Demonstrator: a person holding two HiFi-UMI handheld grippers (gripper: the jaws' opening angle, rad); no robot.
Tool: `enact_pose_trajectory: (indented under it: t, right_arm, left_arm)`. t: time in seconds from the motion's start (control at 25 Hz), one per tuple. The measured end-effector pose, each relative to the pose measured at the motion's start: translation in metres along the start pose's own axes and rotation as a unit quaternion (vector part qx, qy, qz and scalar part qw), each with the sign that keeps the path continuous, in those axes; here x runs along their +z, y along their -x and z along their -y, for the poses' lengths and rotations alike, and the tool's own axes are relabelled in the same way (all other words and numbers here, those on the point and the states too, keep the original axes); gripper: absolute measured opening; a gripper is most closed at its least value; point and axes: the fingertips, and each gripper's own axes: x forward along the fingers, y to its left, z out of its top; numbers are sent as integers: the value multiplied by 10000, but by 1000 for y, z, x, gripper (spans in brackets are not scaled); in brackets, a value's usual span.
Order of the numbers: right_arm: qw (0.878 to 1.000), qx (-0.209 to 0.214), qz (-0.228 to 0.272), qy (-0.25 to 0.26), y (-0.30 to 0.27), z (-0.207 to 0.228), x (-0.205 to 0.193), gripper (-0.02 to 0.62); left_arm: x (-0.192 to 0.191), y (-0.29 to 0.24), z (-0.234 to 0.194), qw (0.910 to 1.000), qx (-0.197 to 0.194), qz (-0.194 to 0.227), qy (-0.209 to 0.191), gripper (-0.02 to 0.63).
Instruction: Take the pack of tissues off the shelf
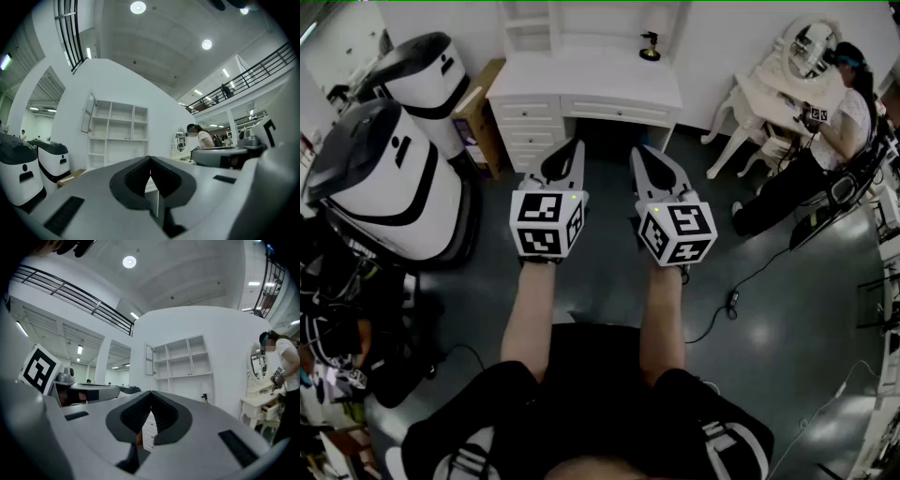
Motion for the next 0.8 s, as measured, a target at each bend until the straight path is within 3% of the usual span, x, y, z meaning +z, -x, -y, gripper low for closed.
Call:
enact_pose_trajectory:
  t: [0.6, 0.8]
  right_arm:
    - [9991, -222, 107, -333, 15, 32, -5, 18]
    - [9987, -161, 140, -469, 7, 34, -10, 18]
  left_arm:
    - [-5, -8, 21, 9998, -126, -97, 97, 11]
    - [-10, -3, 8, 9998, 29, -155, 82, 11]
